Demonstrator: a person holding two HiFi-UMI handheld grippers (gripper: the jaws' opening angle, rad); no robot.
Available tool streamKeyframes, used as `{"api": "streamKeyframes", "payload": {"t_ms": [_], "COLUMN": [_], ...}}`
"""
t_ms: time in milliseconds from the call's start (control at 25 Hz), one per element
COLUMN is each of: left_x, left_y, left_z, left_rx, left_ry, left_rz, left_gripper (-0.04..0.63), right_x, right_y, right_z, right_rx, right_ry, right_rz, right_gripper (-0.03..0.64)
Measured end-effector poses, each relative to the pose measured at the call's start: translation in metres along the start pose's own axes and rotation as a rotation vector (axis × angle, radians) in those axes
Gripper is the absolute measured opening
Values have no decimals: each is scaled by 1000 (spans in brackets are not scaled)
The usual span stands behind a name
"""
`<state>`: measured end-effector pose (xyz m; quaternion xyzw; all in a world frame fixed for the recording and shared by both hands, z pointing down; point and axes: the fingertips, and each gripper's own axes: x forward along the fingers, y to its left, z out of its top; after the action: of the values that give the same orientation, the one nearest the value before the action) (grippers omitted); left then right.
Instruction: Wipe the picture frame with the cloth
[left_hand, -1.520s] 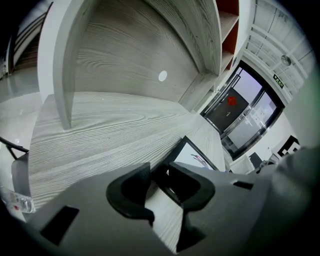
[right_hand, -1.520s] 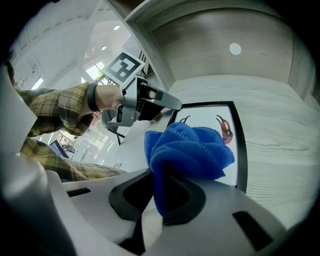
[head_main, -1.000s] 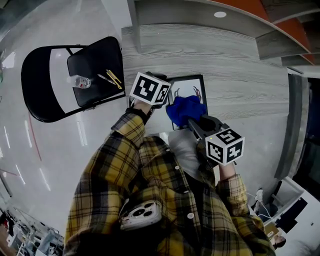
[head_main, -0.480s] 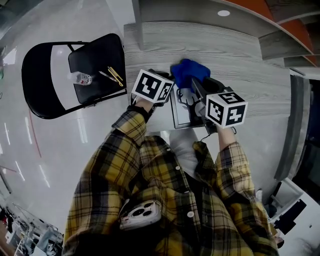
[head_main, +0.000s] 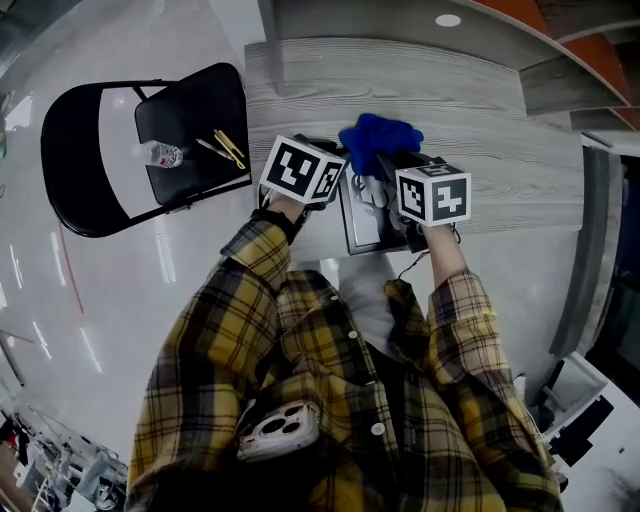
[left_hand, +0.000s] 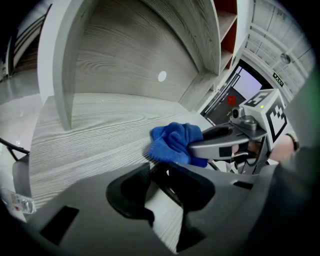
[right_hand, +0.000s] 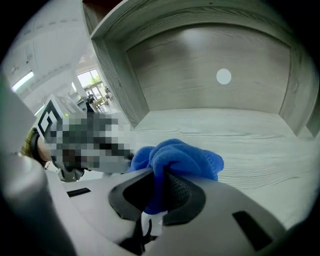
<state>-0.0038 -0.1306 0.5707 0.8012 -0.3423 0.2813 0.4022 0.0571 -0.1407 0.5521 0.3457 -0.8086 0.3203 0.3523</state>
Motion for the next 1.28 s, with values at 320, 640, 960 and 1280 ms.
{"api": "streamKeyframes", "payload": {"t_ms": [320, 640, 960, 1280], "left_x": [0, 1, 0, 1], "left_y": [-1, -1, -1, -1], "left_z": [0, -1, 0, 0], "left_rx": [0, -5, -7, -5], "left_ry": [1, 3, 3, 2], "left_rz": [-1, -5, -9, -6], "left_gripper": [117, 117, 117, 117], "right_x": [-22, -47, -75, -82], "right_y": [12, 31, 49, 53], "right_z": [-46, -93, -131, -138], "right_rx": [62, 84, 139, 149], "right_ry": [52, 126, 161, 157], "right_rz": [52, 105, 151, 155], "right_gripper": [48, 48, 48, 48]}}
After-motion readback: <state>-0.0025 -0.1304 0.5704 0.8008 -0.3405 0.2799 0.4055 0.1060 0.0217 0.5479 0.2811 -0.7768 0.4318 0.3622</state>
